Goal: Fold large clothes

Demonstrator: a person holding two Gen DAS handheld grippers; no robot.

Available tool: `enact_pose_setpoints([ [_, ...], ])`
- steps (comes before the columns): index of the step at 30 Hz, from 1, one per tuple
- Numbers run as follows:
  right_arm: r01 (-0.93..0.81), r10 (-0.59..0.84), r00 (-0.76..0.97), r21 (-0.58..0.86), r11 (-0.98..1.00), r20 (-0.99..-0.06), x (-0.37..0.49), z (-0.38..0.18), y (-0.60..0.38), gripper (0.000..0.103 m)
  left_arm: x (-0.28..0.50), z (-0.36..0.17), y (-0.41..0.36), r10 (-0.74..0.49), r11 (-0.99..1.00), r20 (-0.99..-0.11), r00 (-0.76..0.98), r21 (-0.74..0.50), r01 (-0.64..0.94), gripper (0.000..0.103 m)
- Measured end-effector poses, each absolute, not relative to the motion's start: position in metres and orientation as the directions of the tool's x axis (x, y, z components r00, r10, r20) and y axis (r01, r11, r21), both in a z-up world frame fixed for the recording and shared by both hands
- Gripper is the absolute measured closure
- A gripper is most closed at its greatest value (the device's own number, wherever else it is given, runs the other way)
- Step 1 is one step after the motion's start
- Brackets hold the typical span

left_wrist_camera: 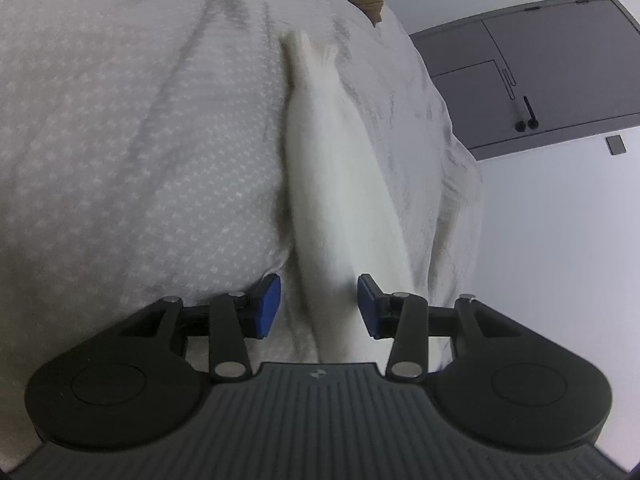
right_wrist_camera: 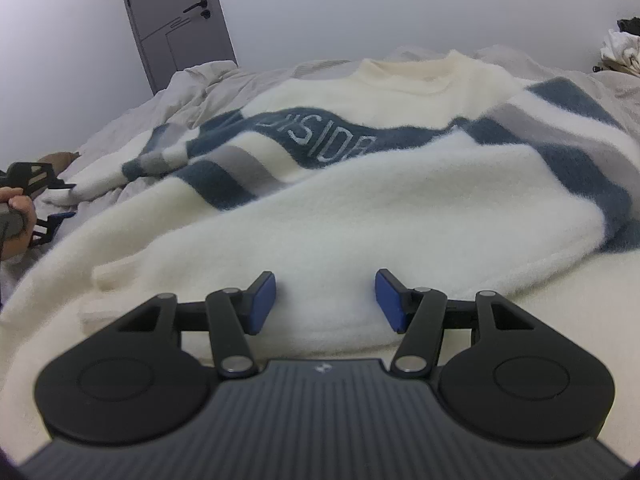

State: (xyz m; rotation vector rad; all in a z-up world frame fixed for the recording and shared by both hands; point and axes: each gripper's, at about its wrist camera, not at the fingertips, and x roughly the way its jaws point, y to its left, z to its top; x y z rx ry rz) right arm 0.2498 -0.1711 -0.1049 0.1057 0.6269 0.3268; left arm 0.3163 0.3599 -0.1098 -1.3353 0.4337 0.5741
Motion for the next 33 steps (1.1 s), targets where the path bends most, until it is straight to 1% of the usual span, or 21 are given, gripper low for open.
enact_pose_setpoints([
  [3,-0.268,0.336,0.757,0.202,0.942,-0.561,0.250,-0.104,-0.172,0.046,0.334,-0.109,0.360,0.185,0.192,-0.617,0.765,-0.741,-0.644,0.055],
  [7,-0.269,0.346,0.752,0.217,0.938,-0.561,0.251,-0.104,-0.175,0.047,0.360,-0.105,0.360,0.259,0.231,-0.607,0.751,-0.716,-0.659,0.055],
  [8,-0.270,0.348,0.751,0.219,0.938,-0.561,0.251,-0.104,-0.176,0.047,0.367,-0.102,0.361,0.280,0.244,-0.606,0.745,-0.705,-0.666,0.057],
  [10,-0.270,0.352,0.750,0.227,0.936,-0.559,0.252,-0.104,-0.178,0.047,0.378,-0.097,0.365,0.315,0.268,-0.616,0.723,-0.673,-0.690,0.073],
  [11,-0.271,0.353,0.751,0.227,0.935,-0.558,0.253,-0.104,-0.178,0.047,0.382,-0.096,0.372,0.325,0.271,-0.623,0.712,-0.660,-0.701,0.078],
  [12,-0.274,0.353,0.752,0.222,0.936,-0.557,0.254,-0.105,-0.178,0.047,0.388,-0.093,0.375,0.339,0.278,-0.639,0.691,-0.633,-0.722,0.090],
  [14,-0.277,0.347,0.757,0.209,0.938,-0.553,0.255,-0.105,-0.177,0.047,0.396,-0.081,0.372,0.366,0.325,-0.649,0.667,-0.582,-0.745,0.093],
  [15,-0.279,0.343,0.758,0.201,0.939,-0.554,0.256,-0.105,-0.176,0.047,0.401,-0.071,0.364,0.393,0.390,-0.643,0.657,-0.530,-0.753,0.093],
  [17,-0.281,0.337,0.762,0.187,0.941,-0.552,0.257,-0.104,-0.174,0.046,0.412,-0.050,0.344,0.447,0.521,-0.602,0.661,-0.426,-0.740,0.094],
  [19,-0.282,0.336,0.764,0.183,0.942,-0.551,0.258,-0.104,-0.173,0.046,0.420,-0.023,0.319,0.486,0.632,-0.536,0.690,-0.330,-0.701,0.094],
  [21,-0.277,0.339,0.764,0.195,0.941,-0.550,0.259,-0.103,-0.174,0.046,0.424,0.003,0.297,0.484,0.711,-0.472,0.737,-0.279,-0.646,0.094],
  [25,-0.265,0.337,0.773,0.210,0.941,-0.538,0.257,-0.098,-0.178,0.046,0.425,0.057,0.251,0.429,0.822,-0.369,0.825,-0.219,-0.526,0.094],
  [29,-0.239,0.318,0.798,0.216,0.947,-0.512,0.250,-0.089,-0.187,0.046,0.410,0.112,0.191,0.328,0.914,-0.261,0.908,-0.156,-0.375,0.094],
  [33,-0.215,0.303,0.829,0.232,0.949,-0.471,0.240,-0.074,-0.202,0.046,0.390,0.150,0.132,0.215,0.963,-0.204,0.955,-0.117,-0.242,0.094],
])
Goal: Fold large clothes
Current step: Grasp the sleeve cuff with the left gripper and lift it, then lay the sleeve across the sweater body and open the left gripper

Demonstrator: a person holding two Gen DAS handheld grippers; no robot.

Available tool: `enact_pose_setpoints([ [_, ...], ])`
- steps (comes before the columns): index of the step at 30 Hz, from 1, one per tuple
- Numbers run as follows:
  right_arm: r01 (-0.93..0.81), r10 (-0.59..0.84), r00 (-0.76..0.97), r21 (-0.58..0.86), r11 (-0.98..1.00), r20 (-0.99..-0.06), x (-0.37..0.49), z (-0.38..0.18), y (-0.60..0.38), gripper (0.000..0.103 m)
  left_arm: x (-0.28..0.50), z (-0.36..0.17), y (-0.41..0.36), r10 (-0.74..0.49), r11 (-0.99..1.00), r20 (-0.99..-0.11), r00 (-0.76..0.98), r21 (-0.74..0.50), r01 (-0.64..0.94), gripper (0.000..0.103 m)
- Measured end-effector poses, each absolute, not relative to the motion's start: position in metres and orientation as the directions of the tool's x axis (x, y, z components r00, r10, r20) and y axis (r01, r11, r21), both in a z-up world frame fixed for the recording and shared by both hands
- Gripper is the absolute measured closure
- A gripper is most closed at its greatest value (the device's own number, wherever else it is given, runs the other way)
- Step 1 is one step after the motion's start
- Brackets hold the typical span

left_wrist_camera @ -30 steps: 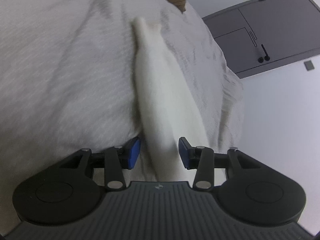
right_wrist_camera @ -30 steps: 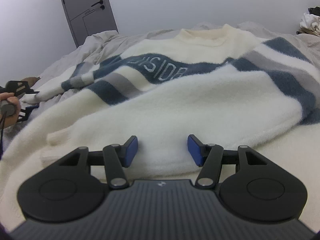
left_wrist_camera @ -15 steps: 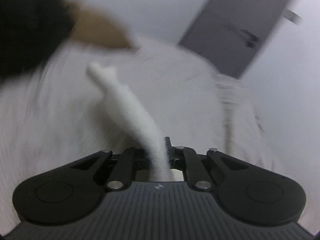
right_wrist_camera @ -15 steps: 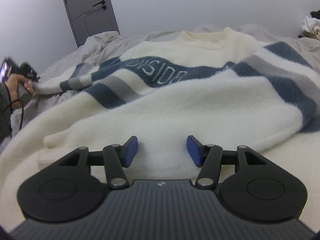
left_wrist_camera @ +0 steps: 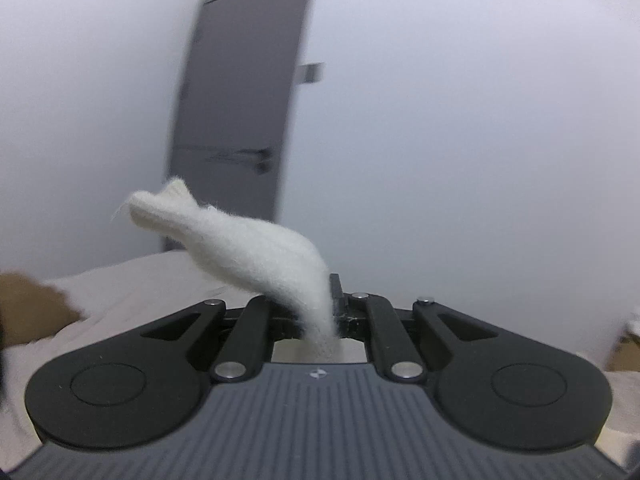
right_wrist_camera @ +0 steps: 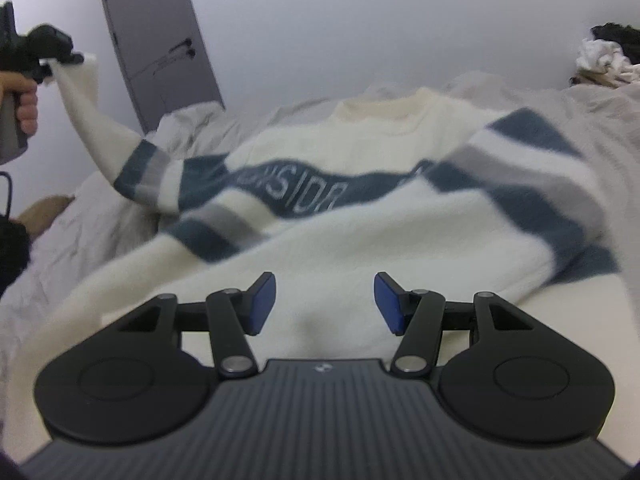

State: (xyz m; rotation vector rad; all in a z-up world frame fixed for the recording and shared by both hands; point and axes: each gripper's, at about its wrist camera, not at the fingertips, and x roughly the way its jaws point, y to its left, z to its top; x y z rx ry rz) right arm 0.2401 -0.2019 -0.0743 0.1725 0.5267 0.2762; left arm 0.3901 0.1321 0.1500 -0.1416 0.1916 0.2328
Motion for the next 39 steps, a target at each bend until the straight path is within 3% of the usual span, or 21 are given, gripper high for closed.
enact_pose_setpoints([
  [7,-0.141,0.258,0.878,0.297,0.944,-0.402,0.220,-0.049,-0.242,0.046,0.351,0.166,0.014,-0.010,1.000,-0.196,0.981,0.008,0.012,0.094],
  [15,-0.072,0.213,0.925,0.403,0.912,-0.316,0.200,-0.028,-0.295,0.045,0.318,0.110,-0.112,-0.216,0.961,-0.312,0.925,0.101,0.258,0.094],
  [25,-0.003,0.158,0.945,0.475,0.880,-0.287,0.189,-0.032,-0.339,0.044,0.262,-0.026,-0.197,-0.300,0.920,-0.542,0.785,0.054,0.389,0.093],
  [30,0.002,0.163,0.940,0.484,0.875,-0.299,0.193,-0.038,-0.342,0.044,0.265,-0.042,-0.186,-0.316,0.923,-0.585,0.747,-0.008,0.385,0.093],
  [32,-0.001,0.166,0.940,0.484,0.875,-0.299,0.193,-0.039,-0.340,0.044,0.265,-0.038,-0.180,-0.334,0.919,-0.593,0.733,-0.030,0.394,0.090],
  [34,-0.001,0.165,0.939,0.479,0.878,-0.301,0.196,-0.040,-0.339,0.043,0.260,-0.034,-0.173,-0.351,0.914,-0.608,0.712,-0.055,0.403,0.069],
  [36,-0.004,0.167,0.938,0.470,0.883,-0.305,0.196,-0.041,-0.336,0.043,0.260,-0.027,-0.164,-0.379,0.906,-0.619,0.688,-0.098,0.411,0.057],
  [39,-0.018,0.179,0.933,0.457,0.889,-0.312,0.200,-0.043,-0.331,0.043,0.250,-0.014,-0.145,-0.397,0.904,-0.621,0.676,-0.136,0.406,0.052],
])
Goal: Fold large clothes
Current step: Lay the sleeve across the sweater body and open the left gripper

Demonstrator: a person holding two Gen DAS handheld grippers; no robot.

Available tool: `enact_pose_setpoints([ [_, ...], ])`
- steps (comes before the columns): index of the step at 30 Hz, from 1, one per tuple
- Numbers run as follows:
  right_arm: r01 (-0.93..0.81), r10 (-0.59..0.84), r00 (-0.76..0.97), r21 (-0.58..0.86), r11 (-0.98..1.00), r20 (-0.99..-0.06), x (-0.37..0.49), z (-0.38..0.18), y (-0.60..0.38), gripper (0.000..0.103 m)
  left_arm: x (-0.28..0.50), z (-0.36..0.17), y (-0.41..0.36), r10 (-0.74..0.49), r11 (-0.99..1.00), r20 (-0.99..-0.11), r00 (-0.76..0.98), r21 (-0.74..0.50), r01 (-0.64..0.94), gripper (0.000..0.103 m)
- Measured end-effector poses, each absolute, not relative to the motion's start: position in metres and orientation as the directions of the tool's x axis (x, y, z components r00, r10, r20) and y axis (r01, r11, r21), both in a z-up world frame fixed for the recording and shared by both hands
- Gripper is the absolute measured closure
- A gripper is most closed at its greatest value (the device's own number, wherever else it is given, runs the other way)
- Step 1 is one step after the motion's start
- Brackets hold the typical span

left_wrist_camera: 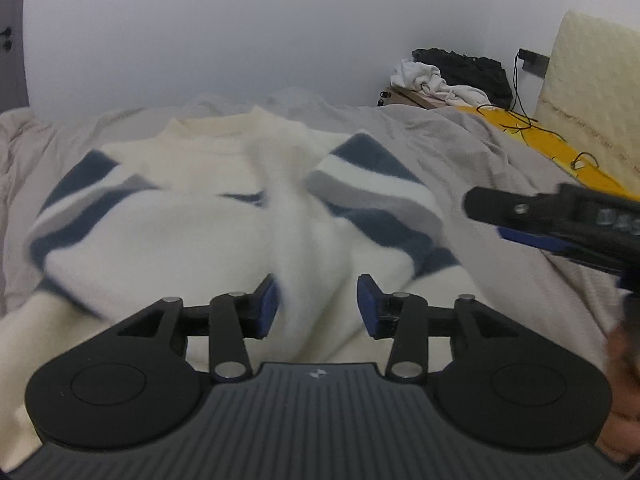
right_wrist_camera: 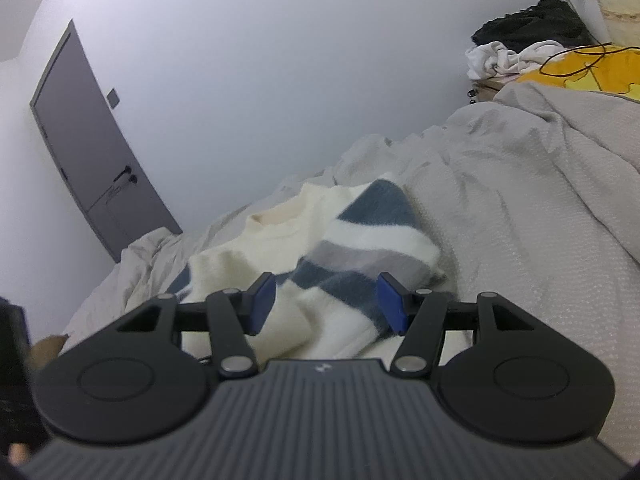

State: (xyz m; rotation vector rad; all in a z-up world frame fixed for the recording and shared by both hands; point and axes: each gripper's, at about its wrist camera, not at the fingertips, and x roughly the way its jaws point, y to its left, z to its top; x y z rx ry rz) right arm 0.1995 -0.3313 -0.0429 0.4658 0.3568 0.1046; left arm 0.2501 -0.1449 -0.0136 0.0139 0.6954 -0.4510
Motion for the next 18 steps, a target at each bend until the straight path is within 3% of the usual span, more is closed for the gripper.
enact_pose_setpoints([
  [3,-0.037,0.196,0.929,0.446,0.894,-0.315,0.201,-0.045,-0.325,0.043,0.237,-0.002,-0.119,-0.425,0.897,-0.612,0.667,-0.186,0.401,0.048],
  [11,-0.134,0.273,0.914,0.414,0.901,-0.300,0.198,-0.041,-0.297,0.043,0.216,0.011,-0.048,-0.374,0.927,-0.598,0.709,-0.228,0.297,0.048],
  [15,-0.143,0.257,0.919,0.355,0.924,-0.298,0.194,-0.038,-0.285,0.043,0.217,0.010,-0.020,-0.328,0.943,-0.611,0.720,-0.253,0.215,0.048],
  [18,-0.098,0.193,0.913,0.267,0.959,-0.359,0.199,-0.044,-0.276,0.044,0.222,0.009,-0.002,-0.292,0.953,-0.628,0.721,-0.257,0.162,0.048],
])
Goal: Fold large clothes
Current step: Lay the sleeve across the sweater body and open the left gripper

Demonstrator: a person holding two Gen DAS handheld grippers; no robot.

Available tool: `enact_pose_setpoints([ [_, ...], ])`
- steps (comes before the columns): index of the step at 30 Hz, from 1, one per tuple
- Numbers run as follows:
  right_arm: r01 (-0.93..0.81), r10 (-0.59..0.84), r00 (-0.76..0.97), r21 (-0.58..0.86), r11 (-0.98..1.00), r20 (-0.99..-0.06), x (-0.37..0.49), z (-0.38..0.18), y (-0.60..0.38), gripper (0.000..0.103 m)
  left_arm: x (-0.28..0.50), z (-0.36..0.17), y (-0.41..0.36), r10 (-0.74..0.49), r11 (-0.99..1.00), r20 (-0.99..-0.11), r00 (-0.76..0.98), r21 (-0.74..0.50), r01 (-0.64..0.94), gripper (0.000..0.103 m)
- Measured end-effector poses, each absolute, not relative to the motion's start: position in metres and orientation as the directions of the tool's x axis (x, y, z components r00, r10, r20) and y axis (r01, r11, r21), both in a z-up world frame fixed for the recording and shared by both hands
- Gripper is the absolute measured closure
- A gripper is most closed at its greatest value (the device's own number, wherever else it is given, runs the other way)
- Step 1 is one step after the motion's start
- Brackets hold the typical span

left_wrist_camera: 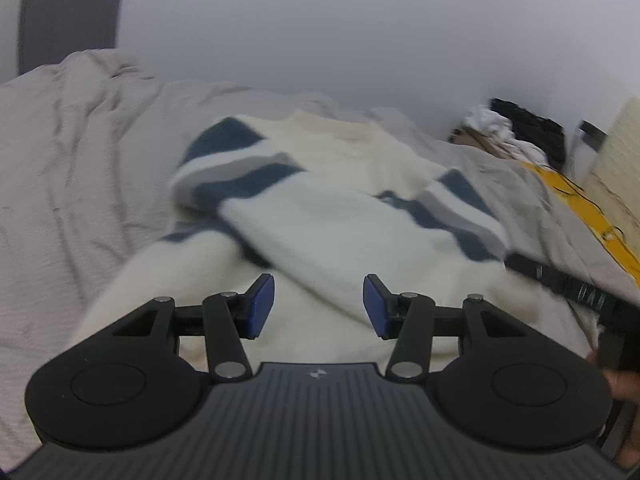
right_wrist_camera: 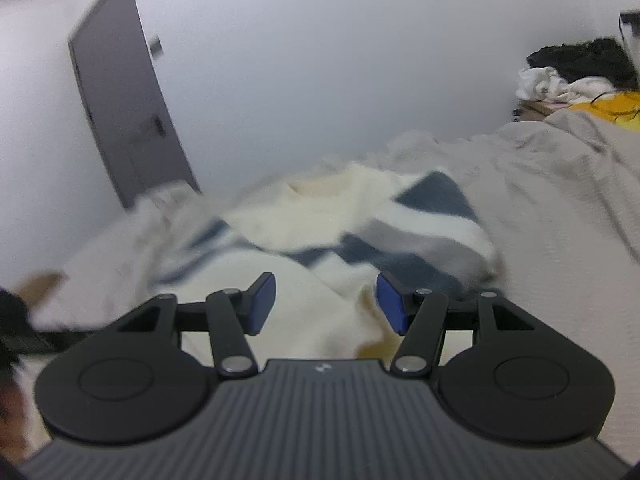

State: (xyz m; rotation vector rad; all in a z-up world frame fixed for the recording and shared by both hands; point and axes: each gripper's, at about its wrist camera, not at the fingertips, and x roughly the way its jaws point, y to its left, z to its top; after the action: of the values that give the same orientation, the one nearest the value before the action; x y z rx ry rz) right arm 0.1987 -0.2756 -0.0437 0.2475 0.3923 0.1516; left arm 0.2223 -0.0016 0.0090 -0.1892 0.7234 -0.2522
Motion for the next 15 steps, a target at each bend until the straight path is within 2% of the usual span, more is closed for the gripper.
enact_pose_setpoints([
  [3,-0.032,0.120,0.883,0.196,0.980,-0.454,0.209,-0.060,-0.272,0.044,0.230,0.009,0.018,-0.244,0.963,-0.639,0.730,-0.249,0.104,0.048],
  [9,0.088,0.065,0.779,0.212,0.973,-0.624,0.234,-0.099,-0.281,0.046,0.245,0.004,0.061,-0.166,0.966,-0.668,0.726,-0.256,-0.015,0.048],
  [15,0.101,0.053,0.781,0.209,0.973,-0.623,0.230,-0.101,-0.279,0.046,0.248,-0.004,0.090,-0.165,0.942,-0.693,0.702,-0.320,-0.095,0.048],
])
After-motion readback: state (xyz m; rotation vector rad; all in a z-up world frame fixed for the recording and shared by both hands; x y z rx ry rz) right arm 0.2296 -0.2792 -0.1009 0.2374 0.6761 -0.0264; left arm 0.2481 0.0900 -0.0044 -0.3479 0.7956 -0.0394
